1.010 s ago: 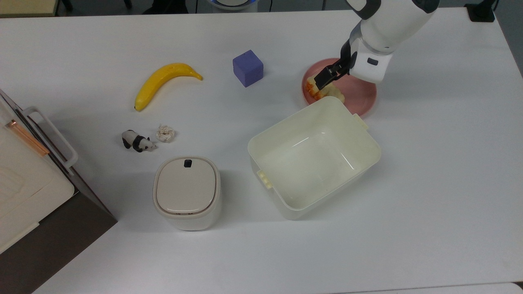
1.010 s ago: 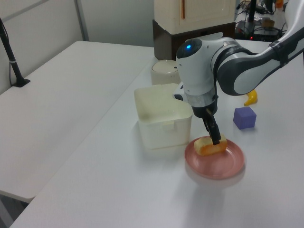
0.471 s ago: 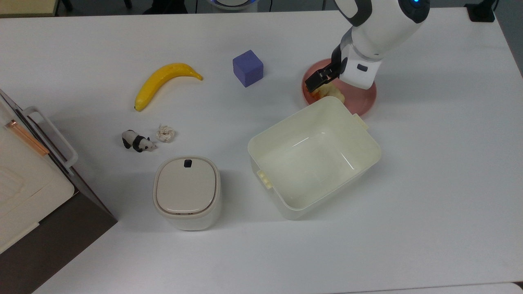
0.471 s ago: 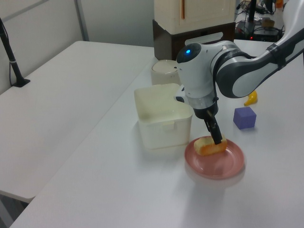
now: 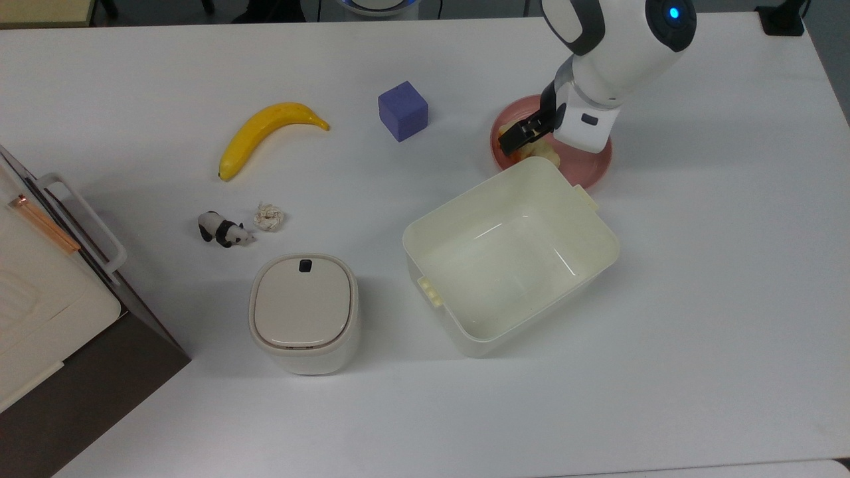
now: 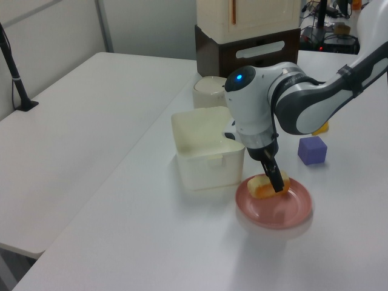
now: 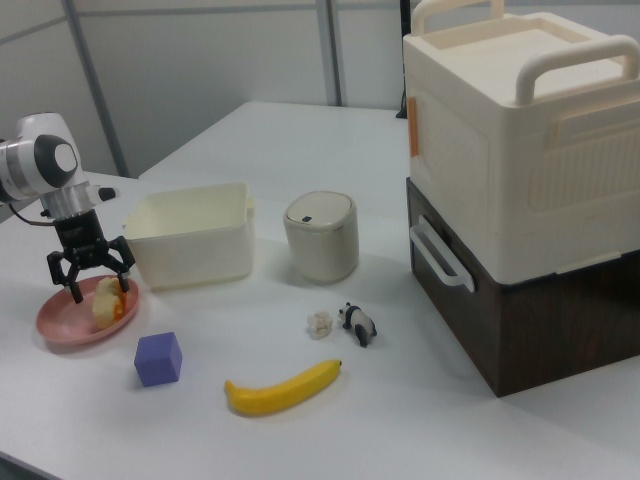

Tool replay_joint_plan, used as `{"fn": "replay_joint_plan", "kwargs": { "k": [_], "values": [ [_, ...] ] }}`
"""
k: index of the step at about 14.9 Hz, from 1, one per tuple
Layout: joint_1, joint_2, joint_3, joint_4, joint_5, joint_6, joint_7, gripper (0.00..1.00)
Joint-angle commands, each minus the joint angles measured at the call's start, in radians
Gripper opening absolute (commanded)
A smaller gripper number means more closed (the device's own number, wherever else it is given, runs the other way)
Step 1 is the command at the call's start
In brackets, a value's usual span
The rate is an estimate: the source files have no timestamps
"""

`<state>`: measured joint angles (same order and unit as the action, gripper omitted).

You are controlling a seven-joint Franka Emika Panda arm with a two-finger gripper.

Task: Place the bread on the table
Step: 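Lower the gripper onto the bread roll and close on it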

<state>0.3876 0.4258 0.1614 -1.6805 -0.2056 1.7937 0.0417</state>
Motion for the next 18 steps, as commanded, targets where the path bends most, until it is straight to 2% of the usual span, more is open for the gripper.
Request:
{"fn": "replay_joint_plan", "kwargs": {
  "k": [1, 3, 4, 5, 6, 7, 8, 9, 11, 12, 14, 18],
  "values": [
    [0.010, -0.005, 0.004, -0.036, -0.020, 0.036, 0.030, 1.00],
    [0.008, -0.001, 0.004, -0.038, -0.020, 0.038, 0.030, 0.98],
    [0.008, 0.004, 0.004, -0.036, -0.020, 0.038, 0.030, 0.89],
    [0.007, 0.005, 0.004, -0.034, -0.020, 0.038, 0.030, 0.87],
    [0.007, 0.005, 0.004, -0.034, -0.020, 0.038, 0.030, 0.76],
    [0.005, 0.005, 0.004, -0.033, -0.024, 0.038, 0.029, 0.73],
    [0.005, 0.005, 0.004, -0.033, -0.031, 0.038, 0.023, 0.49],
    [0.001, 0.005, 0.004, -0.033, -0.031, 0.038, 0.021, 0.48],
    [-0.003, 0.005, 0.004, -0.030, -0.034, 0.038, 0.018, 0.36],
    [-0.004, 0.005, 0.004, -0.028, -0.034, 0.038, 0.018, 0.26],
    [-0.004, 0.004, 0.004, -0.025, -0.035, 0.038, 0.018, 0.21],
    [-0.006, -0.027, 0.004, 0.007, -0.034, 0.027, 0.029, 0.21]
  ]
}}
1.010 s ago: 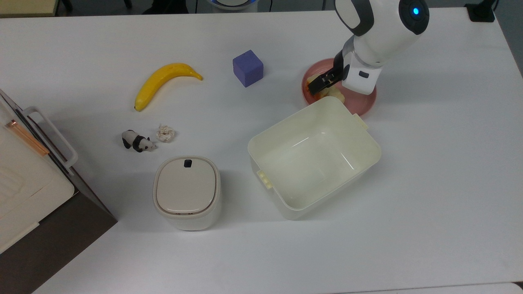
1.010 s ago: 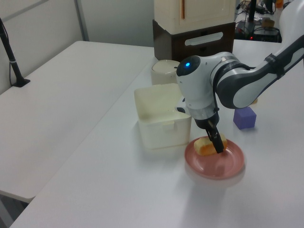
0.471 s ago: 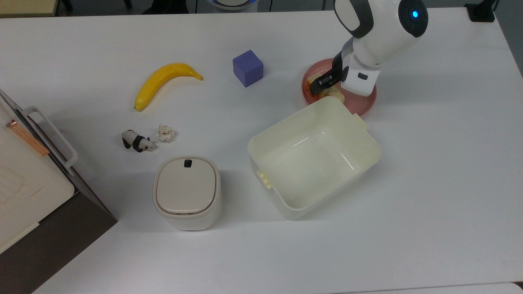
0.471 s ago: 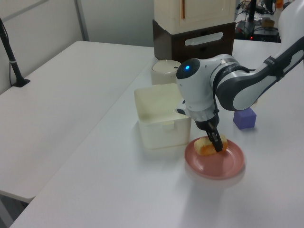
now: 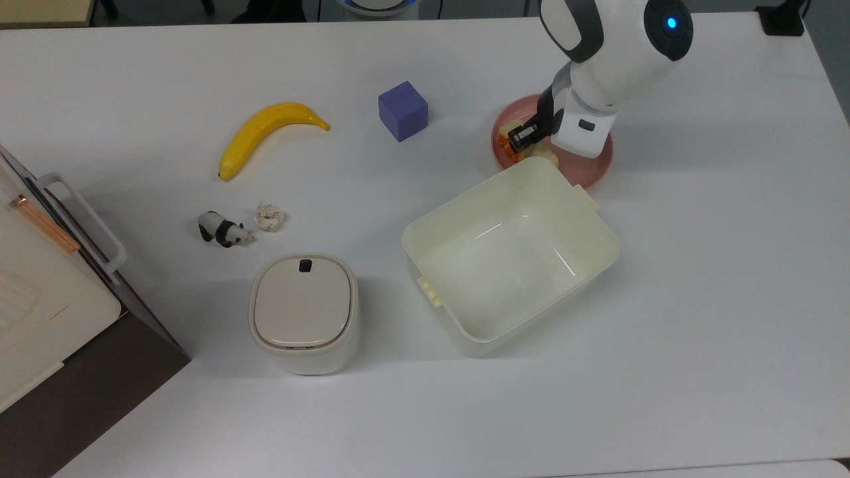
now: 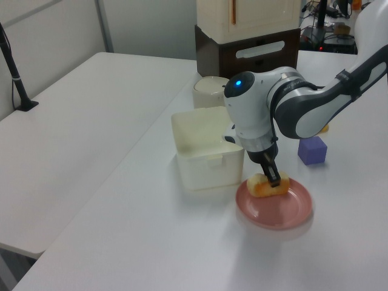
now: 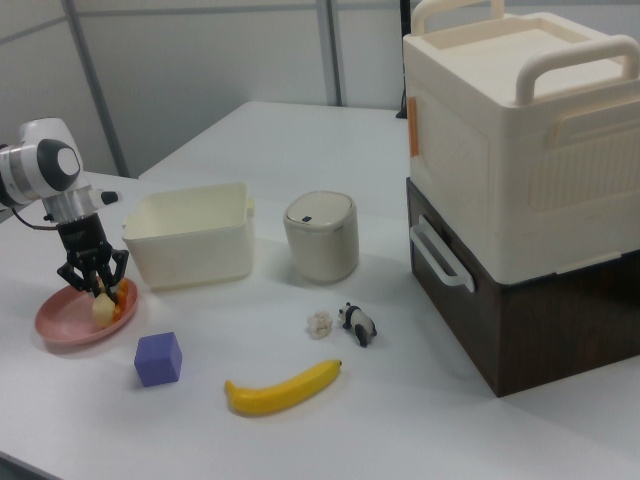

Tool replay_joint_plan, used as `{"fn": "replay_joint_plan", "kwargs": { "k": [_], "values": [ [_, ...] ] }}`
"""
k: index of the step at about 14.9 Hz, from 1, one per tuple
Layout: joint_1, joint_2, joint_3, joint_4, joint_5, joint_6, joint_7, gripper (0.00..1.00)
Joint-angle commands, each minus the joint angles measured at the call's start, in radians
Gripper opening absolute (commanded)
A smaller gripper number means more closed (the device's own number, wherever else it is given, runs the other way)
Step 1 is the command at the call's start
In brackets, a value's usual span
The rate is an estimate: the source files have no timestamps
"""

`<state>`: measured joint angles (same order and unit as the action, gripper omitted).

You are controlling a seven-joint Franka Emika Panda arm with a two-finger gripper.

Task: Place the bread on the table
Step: 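Lower the gripper onto the bread roll and close on it, then lift the bread roll off the plate and carry it toward the banana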

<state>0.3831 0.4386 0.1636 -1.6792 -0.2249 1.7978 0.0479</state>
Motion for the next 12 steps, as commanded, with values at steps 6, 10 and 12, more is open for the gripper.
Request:
{"fn": "replay_joint_plan", "kwargs": {
  "k": [6, 10, 12],
  "values": [
    [-0.064, -0.178, 0.002, 0.027, -0.011, -0.026, 0.006, 0.21],
    [-0.104, -0.244, 0.002, 0.030, -0.004, -0.090, -0.029, 0.21],
    [-0.113, -0.253, 0.001, 0.030, -0.004, -0.095, -0.030, 0.21]
  ]
}}
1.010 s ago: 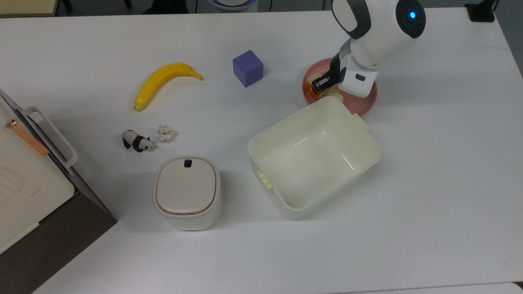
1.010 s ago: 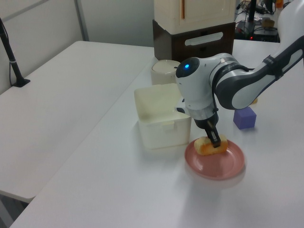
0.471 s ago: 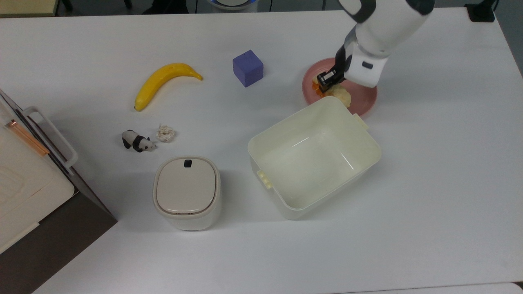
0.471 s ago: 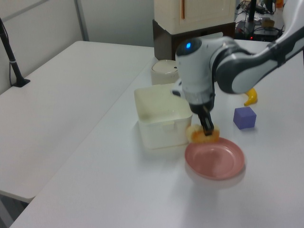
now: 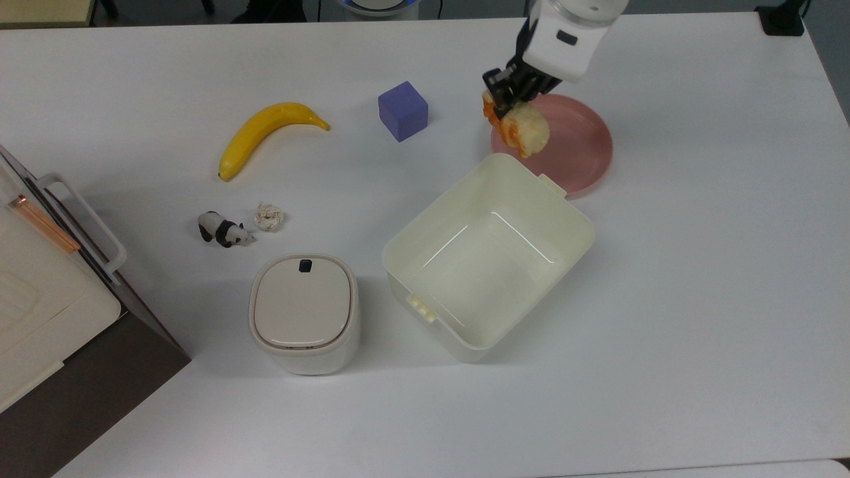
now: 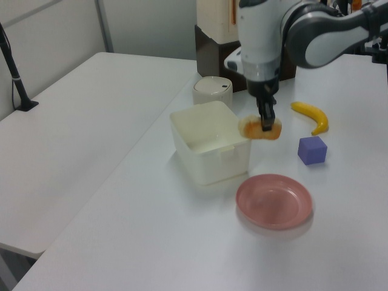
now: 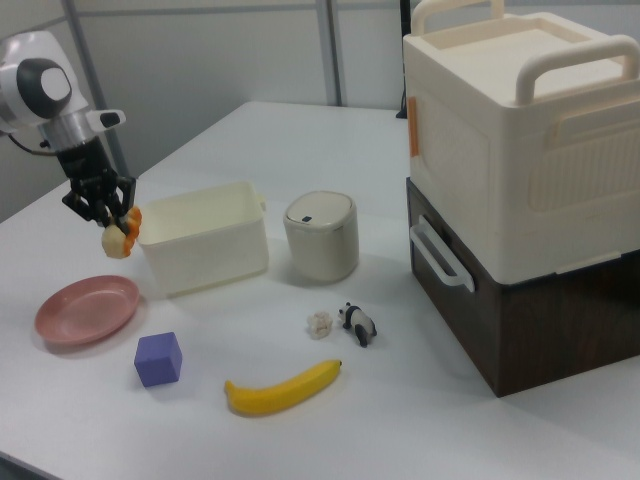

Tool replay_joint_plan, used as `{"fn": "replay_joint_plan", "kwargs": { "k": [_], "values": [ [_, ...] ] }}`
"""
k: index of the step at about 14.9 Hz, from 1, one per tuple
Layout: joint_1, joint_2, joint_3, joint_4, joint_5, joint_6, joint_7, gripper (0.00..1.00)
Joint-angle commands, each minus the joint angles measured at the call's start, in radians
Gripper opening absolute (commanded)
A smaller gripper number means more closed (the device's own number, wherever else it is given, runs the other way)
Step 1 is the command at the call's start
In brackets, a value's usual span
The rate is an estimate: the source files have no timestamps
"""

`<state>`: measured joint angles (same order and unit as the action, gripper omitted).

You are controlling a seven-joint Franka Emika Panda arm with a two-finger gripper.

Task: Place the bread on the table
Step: 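Lift the bread roll off the plate and carry it toward the banana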

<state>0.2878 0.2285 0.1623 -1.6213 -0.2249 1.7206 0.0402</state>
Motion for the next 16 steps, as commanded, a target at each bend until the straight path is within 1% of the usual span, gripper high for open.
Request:
{"fn": "replay_joint_plan", "kwargs": {
  "k": [1, 3, 7, 9, 12, 14, 16],
  "values": [
    [-0.021, -0.043, 0.000, -0.023, -0.004, -0.027, -0.023, 0.21],
    [-0.042, -0.043, -0.004, -0.023, -0.005, -0.032, -0.023, 0.21],
    [-0.171, -0.043, -0.010, -0.022, -0.007, -0.032, -0.029, 0.21],
    [-0.248, -0.043, -0.010, -0.022, -0.007, -0.032, -0.032, 0.21],
    [-0.331, -0.037, -0.012, -0.023, -0.004, -0.027, -0.091, 0.21],
    [-0.351, -0.028, -0.010, -0.022, 0.002, -0.009, -0.106, 0.21],
    [-0.354, -0.026, -0.010, -0.016, 0.030, 0.016, -0.114, 0.21]
  ]
}}
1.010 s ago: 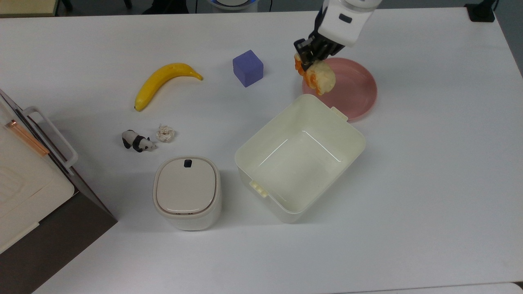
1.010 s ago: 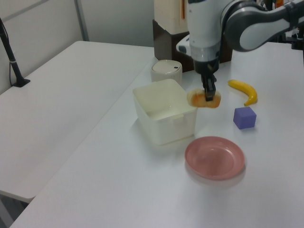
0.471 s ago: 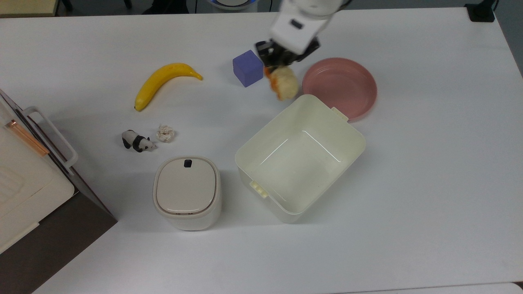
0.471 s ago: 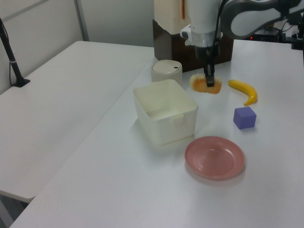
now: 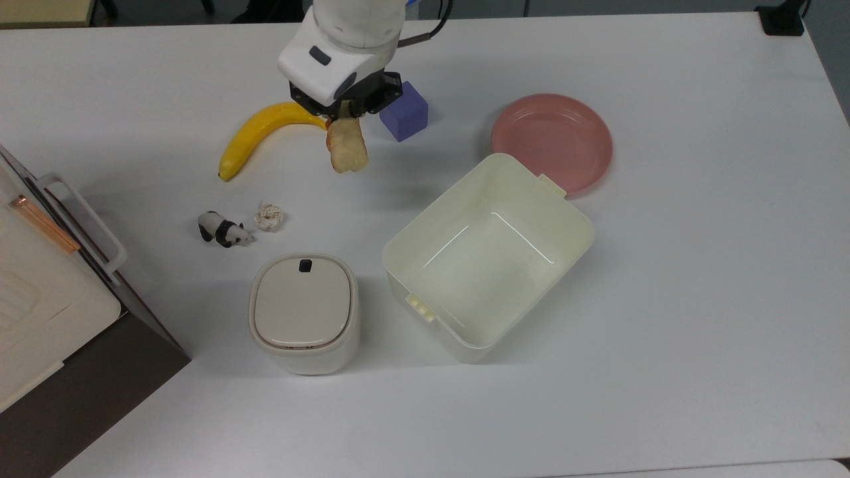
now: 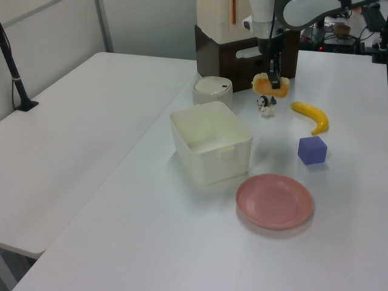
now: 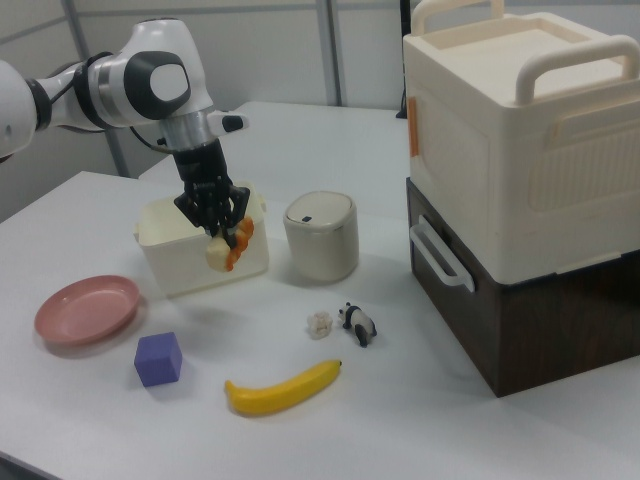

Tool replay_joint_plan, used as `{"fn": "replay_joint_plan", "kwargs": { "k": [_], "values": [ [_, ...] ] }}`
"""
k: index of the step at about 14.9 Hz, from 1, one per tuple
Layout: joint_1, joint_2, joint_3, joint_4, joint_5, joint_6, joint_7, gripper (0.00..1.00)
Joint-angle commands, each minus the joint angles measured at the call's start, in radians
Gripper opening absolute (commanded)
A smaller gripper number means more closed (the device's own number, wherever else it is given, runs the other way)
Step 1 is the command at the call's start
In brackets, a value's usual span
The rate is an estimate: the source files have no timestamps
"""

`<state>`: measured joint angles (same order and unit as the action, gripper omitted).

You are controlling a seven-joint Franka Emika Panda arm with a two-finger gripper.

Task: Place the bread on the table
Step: 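Lift the bread roll off the plate and carry it toward the banana, then lower the bread roll onto the table beside the banana and release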

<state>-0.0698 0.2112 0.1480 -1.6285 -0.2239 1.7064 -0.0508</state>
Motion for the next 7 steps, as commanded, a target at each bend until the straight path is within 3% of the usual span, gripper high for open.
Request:
{"fn": "replay_joint_plan", "kwargs": {
  "k": [1, 4, 7],
  "values": [
    [0.002, -0.009, 0.004, -0.008, 0.044, 0.038, -0.026, 0.21],
    [0.004, -0.003, 0.005, -0.008, 0.054, 0.041, -0.031, 0.22],
    [0.002, 0.007, 0.005, -0.008, 0.051, 0.041, -0.041, 0.42]
  ]
}}
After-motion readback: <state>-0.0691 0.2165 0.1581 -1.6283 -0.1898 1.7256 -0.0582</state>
